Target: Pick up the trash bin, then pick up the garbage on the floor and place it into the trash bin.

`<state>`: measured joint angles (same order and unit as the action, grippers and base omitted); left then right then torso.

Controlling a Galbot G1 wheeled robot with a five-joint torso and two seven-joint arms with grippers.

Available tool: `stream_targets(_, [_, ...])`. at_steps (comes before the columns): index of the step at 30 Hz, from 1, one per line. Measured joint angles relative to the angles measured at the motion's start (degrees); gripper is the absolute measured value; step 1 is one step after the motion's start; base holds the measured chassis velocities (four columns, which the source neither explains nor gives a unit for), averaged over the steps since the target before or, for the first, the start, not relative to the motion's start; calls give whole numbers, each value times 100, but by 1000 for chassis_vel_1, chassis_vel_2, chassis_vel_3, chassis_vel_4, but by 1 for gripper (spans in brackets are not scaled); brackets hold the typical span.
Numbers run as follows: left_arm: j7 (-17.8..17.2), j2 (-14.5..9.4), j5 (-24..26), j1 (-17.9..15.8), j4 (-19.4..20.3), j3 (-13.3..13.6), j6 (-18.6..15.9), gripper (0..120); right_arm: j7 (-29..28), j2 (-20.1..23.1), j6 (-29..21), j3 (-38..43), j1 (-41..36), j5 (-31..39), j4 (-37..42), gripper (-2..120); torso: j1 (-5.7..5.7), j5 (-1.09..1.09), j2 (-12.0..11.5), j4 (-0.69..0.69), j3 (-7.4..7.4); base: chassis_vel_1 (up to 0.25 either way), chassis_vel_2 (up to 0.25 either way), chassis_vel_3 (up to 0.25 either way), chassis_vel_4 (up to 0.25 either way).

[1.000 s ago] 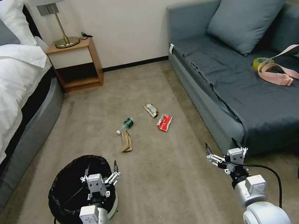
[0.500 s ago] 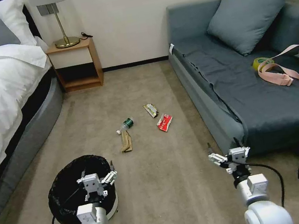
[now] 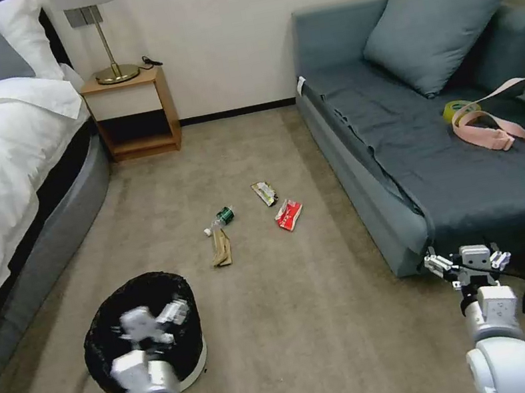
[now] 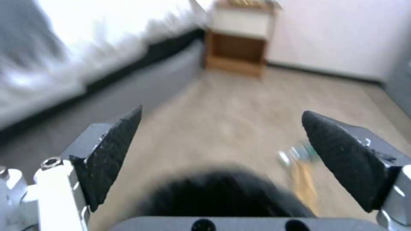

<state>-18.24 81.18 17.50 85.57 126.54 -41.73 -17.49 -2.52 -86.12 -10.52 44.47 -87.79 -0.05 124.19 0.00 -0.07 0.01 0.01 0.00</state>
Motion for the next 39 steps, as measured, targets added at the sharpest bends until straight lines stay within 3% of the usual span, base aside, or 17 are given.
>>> stream_targets(1, [-40, -85, 119, -42, 91, -126, -66, 100, 35, 7, 14, -30, -53, 50, 14, 100, 0, 16, 0, 0, 0, 0, 0, 0, 0])
stream_targets(2, [-41, -101, 145, -49, 103, -144, -92, 100, 41, 10, 19, -42, -61, 64, 21, 100, 0, 15, 0, 0, 0, 0, 0, 0, 0])
stream_targets(3, [-47, -115, 173, -55, 111, -167, -112, 100, 41, 24, 39, -63, -65, 83, 43, 100, 0, -2, -1, -1, 0, 0, 0, 0, 0])
stream_targets(4, [-46, -118, 174, -57, 118, -172, -113, 100, 41, 29, 42, -87, -67, 91, 43, 100, 0, 10, -1, 0, 0, 0, 0, 0, 0])
stream_targets(11, [-58, -163, 229, -58, 118, -211, -155, 100, 26, 44, 67, -108, -139, 123, 73, 100, 0, 7, -1, -1, 0, 0, 0, 0, 0])
stream_targets(13, [-84, -409, 467, -57, 41, -374, -346, 100, 18, 57, 102, -105, -179, 143, 74, 100, 0, 7, -1, -1, 0, 0, 0, 0, 0])
stream_targets(14, [-84, -409, 467, -57, 41, -374, -346, 100, 18, 57, 102, -105, -179, 143, 74, 100, 0, 7, -1, -1, 0, 0, 0, 0, 0])
stream_targets(19, [-225, -1486, 1433, -30, -387, -1091, -1146, 100, 10, 55, 177, -106, -278, 162, 74, 100, 0, 7, 0, 0, 0, 0, 0, 0, 0])
stream_targets(22, [-244, -1665, 1603, -24, -458, -1203, -1286, 100, 6, 49, 200, -102, -304, 169, 74, 100, 0, 7, -1, 0, 0, 0, 0, 0, 0])
stream_targets(30, [-240, -1732, 1644, -58, -601, -1174, -1336, 100, -5, 12, 250, -87, -315, 189, -5, 100, 0, 10, 0, 0, -1, 0, 0, 0, 0])
stream_targets(33, [-150, -1889, 1646, -274, -1340, -790, -1506, 100, -9, -15, 274, -97, -296, 193, -66, 100, 0, 2, -1, -2, 0, 0, 0, 0, 0])
stream_targets(36, [-112, -1942, 1624, -353, -1621, -632, -1563, 100, -14, -31, 290, -118, -282, 193, -104, 100, 0, 4, -1, 0, 0, 0, 0, 0, 0])
stream_targets(37, [-9, -1950, 1505, -371, -1834, -503, -1591, 100, -15, -41, 304, -139, -271, 194, -123, 100, 0, 14, -1, -3, -1, 0, 0, 0, 0])
stream_targets(39, [93, -1934, 1380, -362, -1914, -430, -1595, 100, -15, -45, 308, -148, -268, 194, -143, 100, 0, 5, -2, 1, 1, 0, 0, 0, 0])
